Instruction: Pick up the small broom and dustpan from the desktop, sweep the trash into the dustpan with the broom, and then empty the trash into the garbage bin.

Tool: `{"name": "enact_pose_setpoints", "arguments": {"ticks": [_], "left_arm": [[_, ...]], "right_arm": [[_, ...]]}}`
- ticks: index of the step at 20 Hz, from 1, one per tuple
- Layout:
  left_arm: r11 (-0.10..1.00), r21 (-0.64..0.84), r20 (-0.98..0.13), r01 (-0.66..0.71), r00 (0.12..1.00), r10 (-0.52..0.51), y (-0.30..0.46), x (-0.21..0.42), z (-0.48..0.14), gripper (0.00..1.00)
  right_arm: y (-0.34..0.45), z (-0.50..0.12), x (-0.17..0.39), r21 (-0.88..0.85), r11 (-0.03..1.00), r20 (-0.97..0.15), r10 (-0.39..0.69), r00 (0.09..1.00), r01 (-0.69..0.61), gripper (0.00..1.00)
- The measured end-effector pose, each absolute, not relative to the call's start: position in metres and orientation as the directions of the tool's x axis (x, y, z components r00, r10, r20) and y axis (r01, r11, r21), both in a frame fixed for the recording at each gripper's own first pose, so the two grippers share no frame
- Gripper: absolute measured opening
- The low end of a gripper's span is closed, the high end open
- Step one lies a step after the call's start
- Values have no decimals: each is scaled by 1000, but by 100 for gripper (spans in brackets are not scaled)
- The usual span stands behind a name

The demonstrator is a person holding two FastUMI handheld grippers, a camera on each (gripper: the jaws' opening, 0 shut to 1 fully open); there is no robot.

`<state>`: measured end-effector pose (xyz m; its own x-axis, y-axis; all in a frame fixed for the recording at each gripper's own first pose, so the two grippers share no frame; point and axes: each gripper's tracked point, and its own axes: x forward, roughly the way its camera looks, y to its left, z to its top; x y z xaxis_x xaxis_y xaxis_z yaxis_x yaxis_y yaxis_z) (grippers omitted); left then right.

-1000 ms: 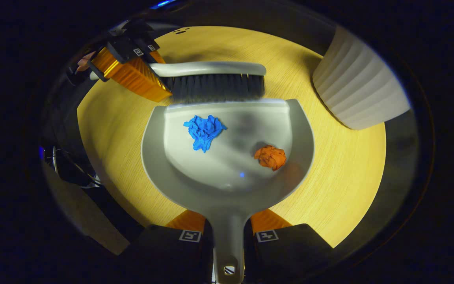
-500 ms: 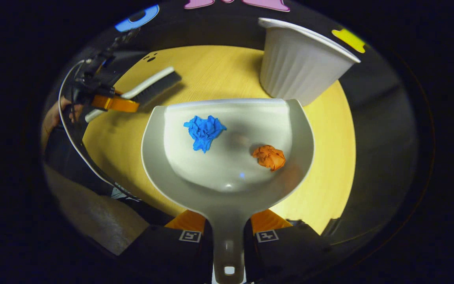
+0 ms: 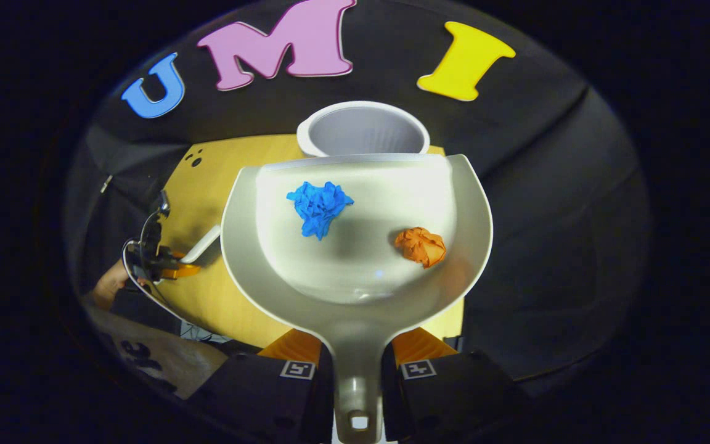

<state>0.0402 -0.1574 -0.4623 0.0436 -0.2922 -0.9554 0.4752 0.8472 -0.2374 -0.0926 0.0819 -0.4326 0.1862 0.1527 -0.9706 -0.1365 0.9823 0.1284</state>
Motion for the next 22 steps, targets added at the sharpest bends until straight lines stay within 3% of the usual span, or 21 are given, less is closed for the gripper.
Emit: {"name": "enact_pose_setpoints", "arguments": {"ticks": [1,6,11,12,13,19,22], "left_arm": [[845,-241,-954,477,42,-296,-156,38,-463,24],[848,-246,-953,469,43,-300,-145,34,-461,24],[866,-243,-955,437,49,-293,-132,35,-462,24],[870,-244,-955,428,51,-293,-132,33,-462,22],[873,-247,-954,421,52,-295,-133,33,-462,24],[882,-253,-954,397,51,-296,-130,33,-467,24],[887,-249,-955,388,53,-291,-129,32,-468,22]], "right_arm": [[80,-433,-96,95,985,-974,121,190,-143,35],[71,-441,-98,-56,979,-983,-21,180,-194,35],[52,-441,-102,-227,905,-972,-188,140,-359,35],[46,-439,-102,-247,885,-968,-212,131,-394,39],[39,-431,-104,-259,865,-966,-233,113,-429,34],[20,-395,-102,-305,704,-931,-362,45,-641,34],[24,-380,-105,-275,671,-929,-369,12,-689,34]]}}
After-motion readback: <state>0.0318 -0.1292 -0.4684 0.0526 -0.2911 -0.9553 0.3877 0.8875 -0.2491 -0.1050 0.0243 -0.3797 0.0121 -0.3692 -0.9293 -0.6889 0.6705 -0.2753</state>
